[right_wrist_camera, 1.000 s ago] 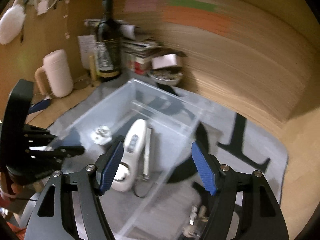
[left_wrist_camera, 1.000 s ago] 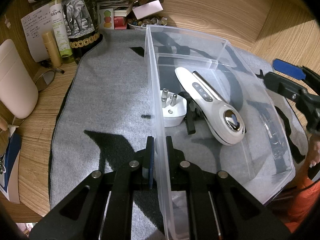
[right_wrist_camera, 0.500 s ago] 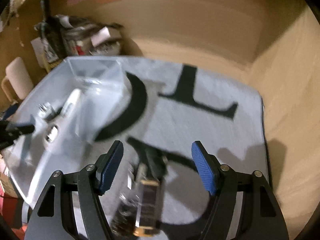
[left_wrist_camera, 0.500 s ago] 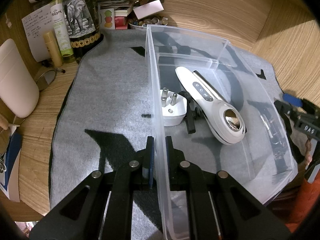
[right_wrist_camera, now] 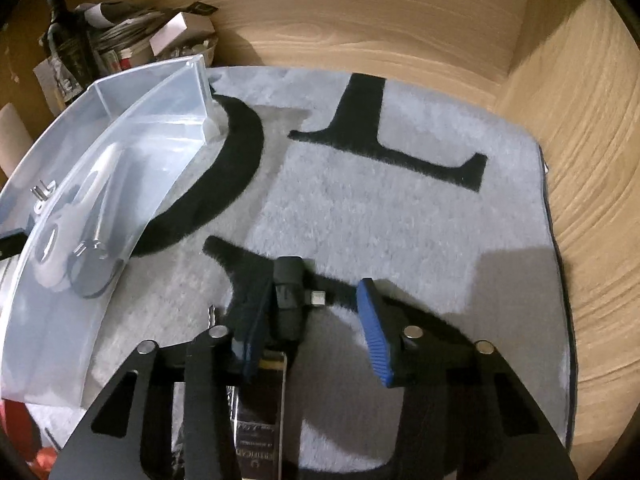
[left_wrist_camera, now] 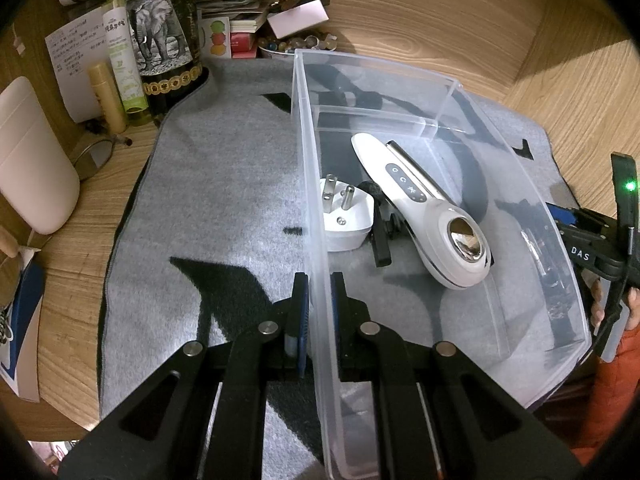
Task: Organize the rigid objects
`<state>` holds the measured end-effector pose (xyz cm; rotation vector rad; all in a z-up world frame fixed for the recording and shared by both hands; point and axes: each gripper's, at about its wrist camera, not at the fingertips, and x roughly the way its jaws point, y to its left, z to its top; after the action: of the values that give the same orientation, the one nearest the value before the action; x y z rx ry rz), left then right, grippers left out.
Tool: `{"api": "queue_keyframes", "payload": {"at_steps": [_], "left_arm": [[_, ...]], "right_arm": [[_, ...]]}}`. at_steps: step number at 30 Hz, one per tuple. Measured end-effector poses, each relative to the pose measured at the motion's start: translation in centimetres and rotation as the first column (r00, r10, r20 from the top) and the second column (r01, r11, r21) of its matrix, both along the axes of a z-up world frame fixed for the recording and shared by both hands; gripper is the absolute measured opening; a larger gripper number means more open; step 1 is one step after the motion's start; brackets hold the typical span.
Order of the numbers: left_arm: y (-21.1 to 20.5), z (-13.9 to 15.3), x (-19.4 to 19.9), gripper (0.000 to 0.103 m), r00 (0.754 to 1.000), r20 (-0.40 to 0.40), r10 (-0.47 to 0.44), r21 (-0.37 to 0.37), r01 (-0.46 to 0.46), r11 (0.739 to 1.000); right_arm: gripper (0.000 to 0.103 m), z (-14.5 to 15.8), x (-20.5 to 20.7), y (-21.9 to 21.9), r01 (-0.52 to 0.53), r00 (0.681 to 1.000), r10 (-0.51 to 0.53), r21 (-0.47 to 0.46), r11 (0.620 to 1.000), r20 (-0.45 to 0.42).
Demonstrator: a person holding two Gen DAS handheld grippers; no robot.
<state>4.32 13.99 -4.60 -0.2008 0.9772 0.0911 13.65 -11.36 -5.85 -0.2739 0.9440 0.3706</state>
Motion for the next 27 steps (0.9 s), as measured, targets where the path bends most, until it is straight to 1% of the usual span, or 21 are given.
{"api": "queue_keyframes", "payload": {"at_steps": [1, 2, 3, 7, 11, 15, 20, 27], "left_arm": [[-0.1, 0.0, 0.0, 0.009, 1.0, 0.0, 0.001, 0.0, -0.001, 1.0], [-0.1, 0.0, 0.0, 0.009, 1.0, -0.001, 0.001, -0.001, -0.001, 1.0], [0.0, 0.0, 0.0, 0.009, 1.0, -0.001, 0.002, -0.003, -0.002, 1.0], [0.0, 0.0, 0.0, 0.009, 1.0, -0.001, 0.002, -0.002, -0.002, 1.0], [0.1, 0.0, 0.0, 0.009, 1.0, -0.001, 0.002, -0.009, -0.002, 1.0], [0.2, 0.0, -0.1, 0.009, 1.0, 0.001, 0.0, -0.013, 0.0, 1.0], [0.2, -0.1, 0.0, 0.009, 1.0, 0.001, -0.001, -0.014, 0.001, 1.0], [0.1, -0.1, 0.0, 0.009, 1.0, 0.001, -0.001, -0.012, 0.001, 1.0]], "right_arm": [[0.031, 0.0, -0.1, 0.1, -0.008, 1.0, 0.008, -0.001, 1.0, 0.002], [0.025, 0.0, -0.1, 0.3, -0.014, 1.0, 0.014, -0.002, 1.0, 0.003], [0.024, 0.0, -0.1, 0.4, -0.018, 1.0, 0.018, -0.005, 1.0, 0.005], [0.024, -0.1, -0.1, 0.5, -0.017, 1.0, 0.017, -0.002, 1.0, 0.008], [0.024, 0.4, 0.2, 0.6, -0.013, 1.0, 0.013, 0.025, 1.0, 0.004], [0.024, 1.7, 0.0, 1.2, -0.025, 0.999, 0.024, 0.035, 0.999, 0.035], [0.024, 3.9, -0.5, 2.9, -0.064, 0.994, 0.059, 0.056, 0.996, 0.092], [0.024, 7.2, -1.8, 5.5, -0.147, 0.975, 0.131, 0.078, 0.986, 0.179]]}}
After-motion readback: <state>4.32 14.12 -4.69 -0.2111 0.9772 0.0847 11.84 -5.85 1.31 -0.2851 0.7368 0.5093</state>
